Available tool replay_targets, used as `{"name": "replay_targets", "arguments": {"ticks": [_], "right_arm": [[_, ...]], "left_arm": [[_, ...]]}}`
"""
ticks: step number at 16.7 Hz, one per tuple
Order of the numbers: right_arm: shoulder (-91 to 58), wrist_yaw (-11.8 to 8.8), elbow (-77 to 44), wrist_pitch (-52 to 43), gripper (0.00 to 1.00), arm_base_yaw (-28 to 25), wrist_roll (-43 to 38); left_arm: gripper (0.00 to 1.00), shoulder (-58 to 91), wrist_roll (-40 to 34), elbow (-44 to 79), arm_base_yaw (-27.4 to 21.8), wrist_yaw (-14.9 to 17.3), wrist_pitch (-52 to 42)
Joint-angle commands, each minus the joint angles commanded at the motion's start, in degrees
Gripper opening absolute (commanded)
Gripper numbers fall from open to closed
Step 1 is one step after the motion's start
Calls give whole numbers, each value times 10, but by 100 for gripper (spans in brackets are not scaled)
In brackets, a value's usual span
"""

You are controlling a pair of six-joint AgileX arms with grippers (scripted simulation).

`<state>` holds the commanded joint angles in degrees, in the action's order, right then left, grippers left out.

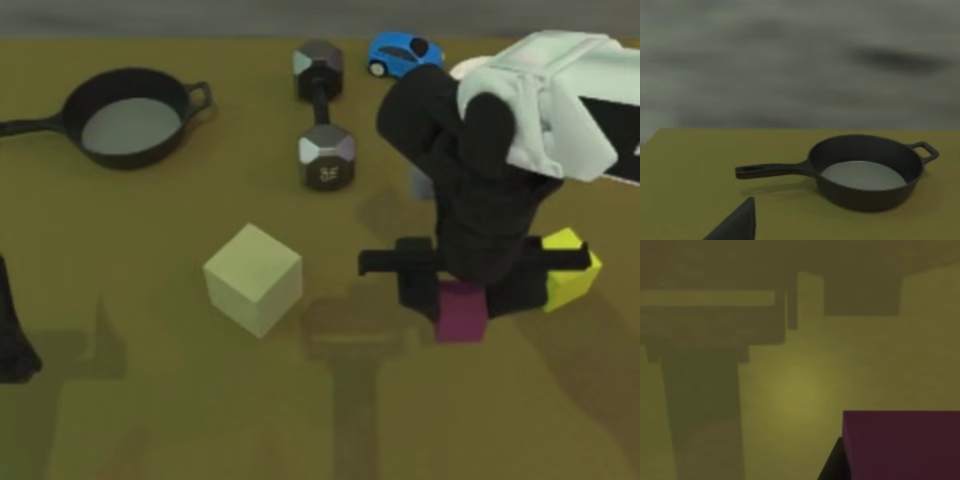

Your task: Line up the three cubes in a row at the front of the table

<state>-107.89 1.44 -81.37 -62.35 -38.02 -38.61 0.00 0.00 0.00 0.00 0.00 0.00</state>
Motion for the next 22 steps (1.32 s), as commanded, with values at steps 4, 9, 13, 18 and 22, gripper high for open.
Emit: {"name": "replay_targets", "arguments": {"ticks": [4,9,13,18,22], "right_arm": [[-24,1,52,81,0,-1,-2],[-45,1,93,140,0,-4,-3],[-45,1,93,140,15,-4,-3],[-45,1,93,140,53,-4,-3],[-45,1,93,140,83,-4,-3]], "left_arm": [[100,0,0,0,0,0,0],[100,0,0,0,0,0,0],[100,0,0,0,0,0,0],[100,0,0,0,0,0,0],[100,0,0,0,0,0,0]]}}
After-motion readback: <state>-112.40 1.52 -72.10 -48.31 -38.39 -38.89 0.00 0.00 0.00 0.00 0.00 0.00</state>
